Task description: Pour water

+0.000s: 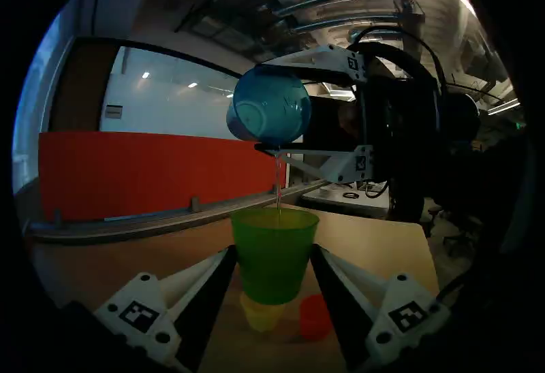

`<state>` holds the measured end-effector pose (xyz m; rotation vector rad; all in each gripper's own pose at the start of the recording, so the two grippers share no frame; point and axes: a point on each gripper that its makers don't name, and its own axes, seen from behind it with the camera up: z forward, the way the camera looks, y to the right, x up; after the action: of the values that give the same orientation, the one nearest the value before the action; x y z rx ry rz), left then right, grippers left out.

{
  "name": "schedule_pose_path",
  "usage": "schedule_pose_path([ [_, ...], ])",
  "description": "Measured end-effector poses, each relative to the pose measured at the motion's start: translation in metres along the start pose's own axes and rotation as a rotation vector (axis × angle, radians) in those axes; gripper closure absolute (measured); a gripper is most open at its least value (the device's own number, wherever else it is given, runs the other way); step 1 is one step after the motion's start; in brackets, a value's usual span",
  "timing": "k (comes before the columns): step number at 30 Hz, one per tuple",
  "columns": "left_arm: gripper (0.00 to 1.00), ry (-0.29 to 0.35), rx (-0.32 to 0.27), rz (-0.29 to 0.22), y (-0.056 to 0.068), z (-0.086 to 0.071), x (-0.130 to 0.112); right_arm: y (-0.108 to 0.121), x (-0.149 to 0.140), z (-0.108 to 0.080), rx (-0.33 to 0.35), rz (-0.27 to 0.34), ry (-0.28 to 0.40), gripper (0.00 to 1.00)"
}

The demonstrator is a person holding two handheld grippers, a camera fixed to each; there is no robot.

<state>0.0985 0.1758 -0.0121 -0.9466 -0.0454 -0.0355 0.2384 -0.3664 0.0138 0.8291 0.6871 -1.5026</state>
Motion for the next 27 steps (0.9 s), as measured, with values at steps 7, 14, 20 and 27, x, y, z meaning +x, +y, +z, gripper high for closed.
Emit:
schedule_pose_path([
  [7,0.21,0.001,-0.002,0.000,0.000,0.001,0.000,0.002,0.005,-0.001,-0.001,-0.017,0.008,0.10],
  [14,0.21,0.004,0.001,-0.003,-0.001,0.001,0.000,0.003,0.010,-0.001,-0.004,-0.039,0.014,0.10],
  [20,0.21,0.003,0.001,-0.004,-0.001,0.001,0.000,0.002,0.015,-0.002,-0.002,-0.058,0.021,0.10],
  [27,0.21,0.008,-0.001,-0.006,-0.001,0.002,0.002,0.002,0.019,-0.002,-0.002,-0.079,0.022,0.10],
])
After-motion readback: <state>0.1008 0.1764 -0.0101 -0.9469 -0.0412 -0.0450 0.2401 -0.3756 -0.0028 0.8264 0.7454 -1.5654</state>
